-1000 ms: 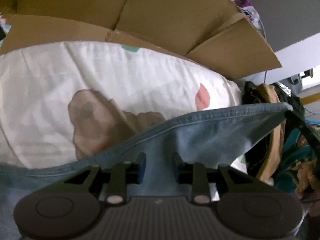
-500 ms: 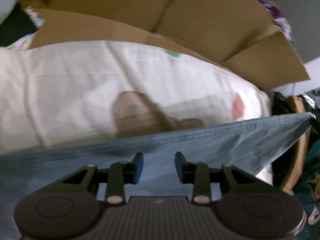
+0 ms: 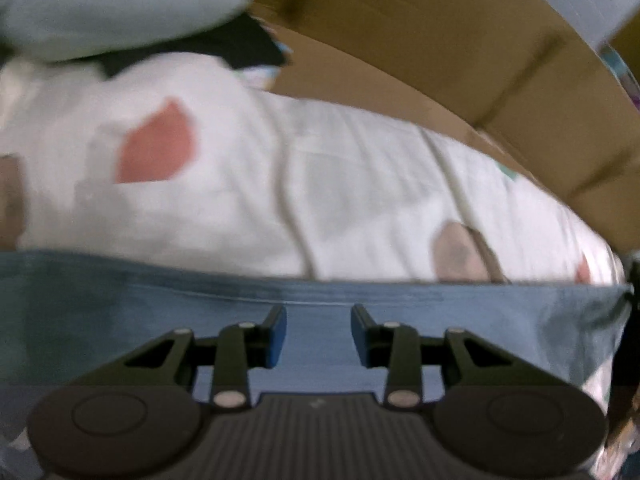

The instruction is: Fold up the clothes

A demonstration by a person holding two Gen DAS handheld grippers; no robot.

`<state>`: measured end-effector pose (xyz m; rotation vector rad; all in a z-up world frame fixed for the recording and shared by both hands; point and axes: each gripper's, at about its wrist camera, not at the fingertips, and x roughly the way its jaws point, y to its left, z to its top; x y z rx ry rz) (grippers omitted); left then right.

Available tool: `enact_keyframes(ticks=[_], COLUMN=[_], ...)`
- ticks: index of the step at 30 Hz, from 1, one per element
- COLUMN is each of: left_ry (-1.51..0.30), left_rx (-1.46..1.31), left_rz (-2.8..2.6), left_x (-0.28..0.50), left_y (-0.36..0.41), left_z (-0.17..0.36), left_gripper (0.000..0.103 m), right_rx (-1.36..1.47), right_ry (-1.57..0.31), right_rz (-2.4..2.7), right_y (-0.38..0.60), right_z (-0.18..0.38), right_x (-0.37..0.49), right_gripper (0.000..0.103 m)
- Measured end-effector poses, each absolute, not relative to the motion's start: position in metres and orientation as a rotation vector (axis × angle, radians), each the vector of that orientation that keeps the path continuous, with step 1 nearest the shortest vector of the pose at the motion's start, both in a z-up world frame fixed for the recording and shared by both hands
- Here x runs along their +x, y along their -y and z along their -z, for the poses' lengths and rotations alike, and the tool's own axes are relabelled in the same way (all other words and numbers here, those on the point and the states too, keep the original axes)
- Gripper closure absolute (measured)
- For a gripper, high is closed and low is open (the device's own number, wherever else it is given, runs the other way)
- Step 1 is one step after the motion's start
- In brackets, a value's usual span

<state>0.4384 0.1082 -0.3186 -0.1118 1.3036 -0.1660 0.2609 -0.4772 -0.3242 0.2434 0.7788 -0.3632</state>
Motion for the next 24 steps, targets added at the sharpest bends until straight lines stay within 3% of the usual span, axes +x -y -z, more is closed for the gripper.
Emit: enact_keyframes(ticks=[13,15,22,24], left_ry=[-1.17,-1.167,-1.163,-1.192], left_rx=[-0.282,-0.324,-0.449,-0.462], left_rz=[-0.129,-0.148,-0.204,-0.239], left_x=[0.453,0.455,0.466,0.467], left_y=[-0.222,-0.23,-0.245,-0.245], left_z=[0.326,0.332,0.354,0.361], left_gripper=[0.065,0.065,0.063,0.053], right_rx=[0.276,0.305,0.307,0.278], right_ry=[-0.833,-0.838,-0.851,-0.855], right_rz=[0.336,0.317,0.269,0.252], right_y=[0.5,0.502,0.498,0.496], right_z=[0.361,0.364,0.375,0.378], right_x=[0.262,0.261,0.264,0.265], right_gripper=[0.079,0.061,0.049,0.044])
